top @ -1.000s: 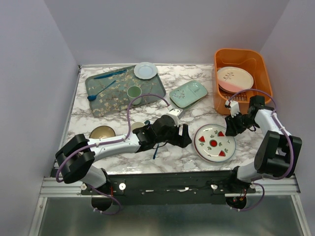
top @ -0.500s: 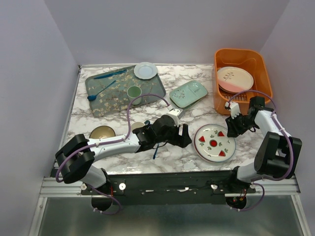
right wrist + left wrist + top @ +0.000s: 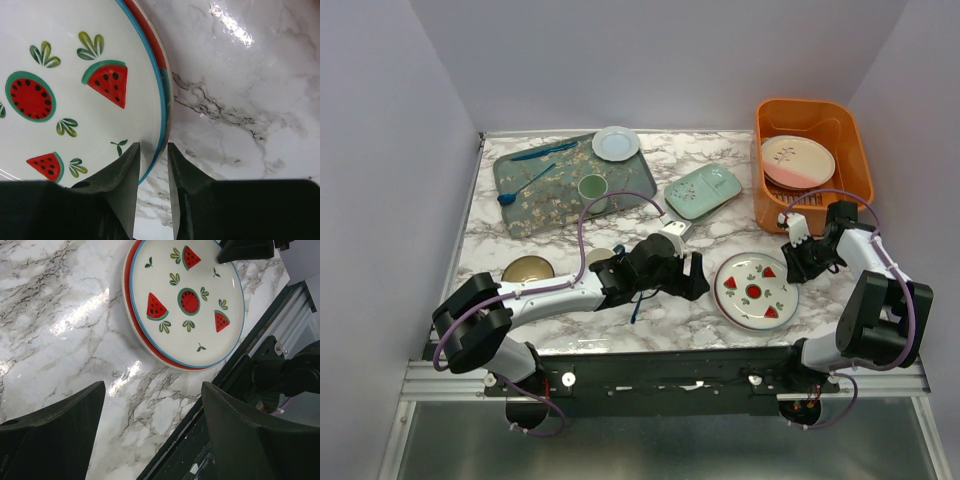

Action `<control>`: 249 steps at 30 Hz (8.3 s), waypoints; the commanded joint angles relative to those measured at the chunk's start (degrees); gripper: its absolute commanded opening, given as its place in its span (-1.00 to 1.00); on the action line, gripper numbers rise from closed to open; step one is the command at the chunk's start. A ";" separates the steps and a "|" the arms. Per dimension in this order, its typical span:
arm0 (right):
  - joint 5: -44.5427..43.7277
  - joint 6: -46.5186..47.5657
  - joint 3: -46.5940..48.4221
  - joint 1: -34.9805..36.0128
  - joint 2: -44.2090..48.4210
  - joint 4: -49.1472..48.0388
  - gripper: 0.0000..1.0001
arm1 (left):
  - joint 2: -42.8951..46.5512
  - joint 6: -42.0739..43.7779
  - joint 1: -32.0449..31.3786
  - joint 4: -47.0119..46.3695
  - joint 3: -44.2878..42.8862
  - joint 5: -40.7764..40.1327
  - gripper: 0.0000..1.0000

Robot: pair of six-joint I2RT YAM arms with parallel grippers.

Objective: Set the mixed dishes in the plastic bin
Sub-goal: Pick up the plate at the center of the board, then place the plate in the plastic bin.

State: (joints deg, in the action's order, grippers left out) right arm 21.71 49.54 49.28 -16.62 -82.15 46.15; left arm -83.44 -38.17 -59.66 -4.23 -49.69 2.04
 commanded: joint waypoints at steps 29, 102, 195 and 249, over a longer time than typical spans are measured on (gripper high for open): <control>10.01 1.96 3.37 -0.25 5.42 5.00 -0.99 | -3.92 0.64 0.42 -3.24 -3.04 -0.03 0.74; 30.58 -0.75 12.15 -0.16 19.31 10.54 0.21 | -12.72 -15.43 13.77 -33.39 -2.70 28.02 -1.00; 8.88 -101.56 13.83 -8.51 6.39 -50.01 -0.99 | 39.40 -0.76 24.06 -1.31 16.47 2.26 0.97; -13.19 -103.33 35.89 -2.54 -25.34 -40.18 -0.55 | 35.80 -0.32 24.15 -0.17 13.57 3.23 0.97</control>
State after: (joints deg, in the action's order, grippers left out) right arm 10.13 -53.43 80.55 -20.03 -107.26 10.00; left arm -47.92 -38.20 -35.73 -4.51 -34.28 4.36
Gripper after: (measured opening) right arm 0.204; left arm 0.985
